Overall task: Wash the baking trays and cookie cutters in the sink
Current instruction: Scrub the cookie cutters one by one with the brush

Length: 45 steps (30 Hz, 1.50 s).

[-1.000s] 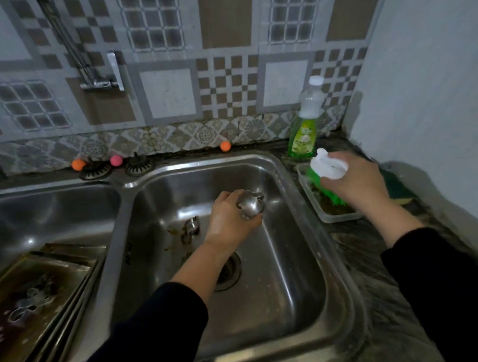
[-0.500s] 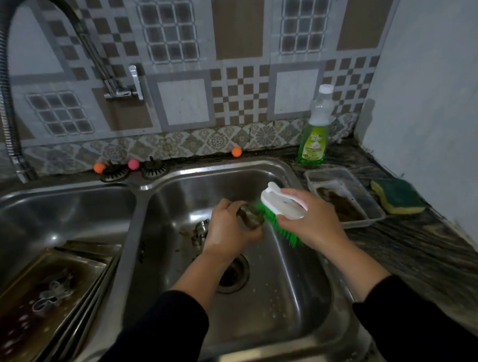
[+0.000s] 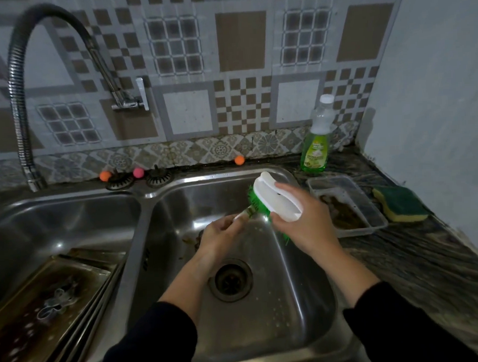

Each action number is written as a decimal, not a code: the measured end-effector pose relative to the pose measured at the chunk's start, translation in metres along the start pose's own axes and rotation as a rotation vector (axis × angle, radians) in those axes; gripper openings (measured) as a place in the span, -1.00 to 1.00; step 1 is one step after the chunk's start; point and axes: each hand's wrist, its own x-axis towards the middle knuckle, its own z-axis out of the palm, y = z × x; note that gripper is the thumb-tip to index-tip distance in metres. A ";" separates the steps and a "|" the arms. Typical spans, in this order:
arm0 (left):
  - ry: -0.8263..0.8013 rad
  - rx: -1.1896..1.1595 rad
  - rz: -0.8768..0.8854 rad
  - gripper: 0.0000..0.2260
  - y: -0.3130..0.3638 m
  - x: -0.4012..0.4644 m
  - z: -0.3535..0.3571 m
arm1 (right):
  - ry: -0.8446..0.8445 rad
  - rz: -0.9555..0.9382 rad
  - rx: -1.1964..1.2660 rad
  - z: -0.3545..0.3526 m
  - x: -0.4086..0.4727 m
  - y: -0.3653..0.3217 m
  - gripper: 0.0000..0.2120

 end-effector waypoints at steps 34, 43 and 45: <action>-0.015 -0.191 -0.102 -0.83 -0.010 -0.011 -0.006 | 0.035 -0.120 0.041 0.014 -0.015 -0.003 -0.45; 0.110 -0.123 0.034 -0.70 -0.012 -0.010 -0.005 | -0.037 0.008 0.104 0.011 -0.040 0.001 -0.46; 0.056 -0.209 0.056 -0.70 -0.011 -0.011 -0.002 | -0.063 0.016 0.110 0.010 -0.041 0.002 -0.47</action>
